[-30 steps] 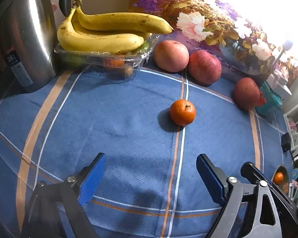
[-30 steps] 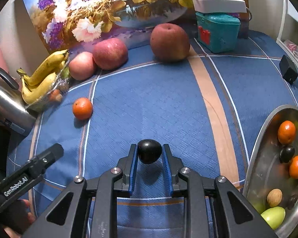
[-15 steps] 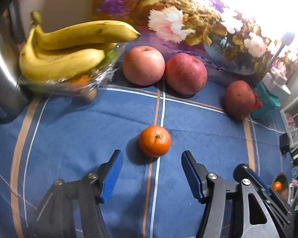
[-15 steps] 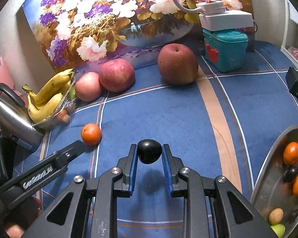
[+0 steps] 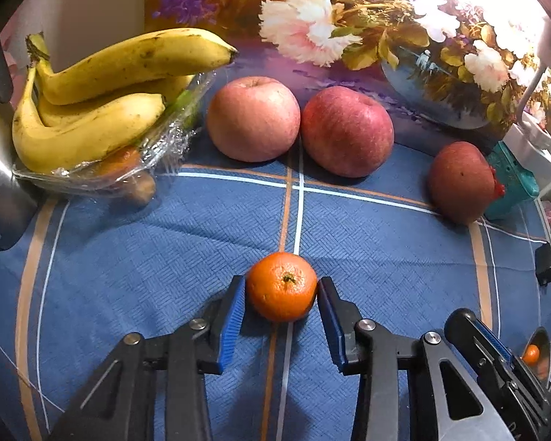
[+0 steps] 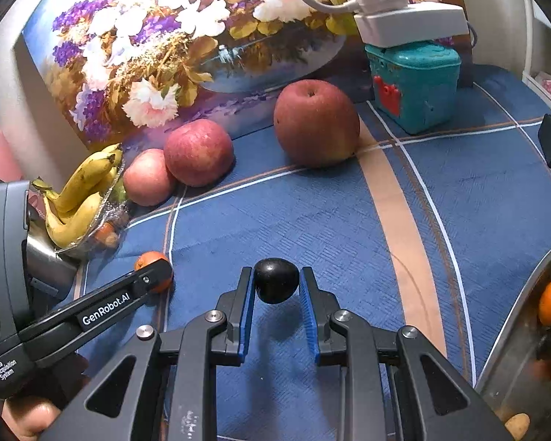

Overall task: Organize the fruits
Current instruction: 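Lift the black plum with the right tool while the left tool grasps the tangerine, then carry the black plum and tangerine over the steel bowl with both tools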

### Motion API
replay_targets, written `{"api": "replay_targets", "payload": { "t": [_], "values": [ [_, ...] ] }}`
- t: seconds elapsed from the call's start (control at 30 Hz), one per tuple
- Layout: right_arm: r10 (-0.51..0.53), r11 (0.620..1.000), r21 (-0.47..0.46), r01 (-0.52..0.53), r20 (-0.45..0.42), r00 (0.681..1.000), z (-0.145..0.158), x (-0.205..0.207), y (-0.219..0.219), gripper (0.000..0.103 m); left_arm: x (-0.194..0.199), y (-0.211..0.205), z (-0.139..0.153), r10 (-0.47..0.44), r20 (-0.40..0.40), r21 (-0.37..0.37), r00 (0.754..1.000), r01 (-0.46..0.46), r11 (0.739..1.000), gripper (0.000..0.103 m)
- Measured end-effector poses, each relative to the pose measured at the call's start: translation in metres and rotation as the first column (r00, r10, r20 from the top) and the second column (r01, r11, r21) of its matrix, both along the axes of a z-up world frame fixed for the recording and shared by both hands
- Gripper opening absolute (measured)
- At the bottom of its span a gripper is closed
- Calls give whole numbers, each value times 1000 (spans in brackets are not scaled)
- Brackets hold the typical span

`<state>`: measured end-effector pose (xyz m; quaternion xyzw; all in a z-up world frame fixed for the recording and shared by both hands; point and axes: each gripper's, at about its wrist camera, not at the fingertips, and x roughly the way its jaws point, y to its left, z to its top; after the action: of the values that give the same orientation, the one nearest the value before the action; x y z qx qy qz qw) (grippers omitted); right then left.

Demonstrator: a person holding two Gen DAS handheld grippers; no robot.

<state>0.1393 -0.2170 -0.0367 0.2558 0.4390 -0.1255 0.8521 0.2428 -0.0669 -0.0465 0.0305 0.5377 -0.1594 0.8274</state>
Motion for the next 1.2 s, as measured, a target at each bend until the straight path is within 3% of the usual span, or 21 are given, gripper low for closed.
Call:
{"api": "replay_targets", "payload": {
  "t": [0.4, 0.83, 1.2],
  "values": [
    [-1, 1000, -2, 1, -40, 999, 8, -14, 4, 25, -41, 7, 15, 37, -17, -35, 999, -38, 999, 42],
    [-27, 1000, -13, 27, -13, 1000, 67, -81, 25, 25, -120, 47, 51, 81, -3, -94, 997, -81, 992, 41],
    [-4, 1000, -30, 2, -39, 999, 69, -137, 54, 25, -172, 52, 56, 64, -5, -113, 998, -64, 992, 41]
  ]
}}
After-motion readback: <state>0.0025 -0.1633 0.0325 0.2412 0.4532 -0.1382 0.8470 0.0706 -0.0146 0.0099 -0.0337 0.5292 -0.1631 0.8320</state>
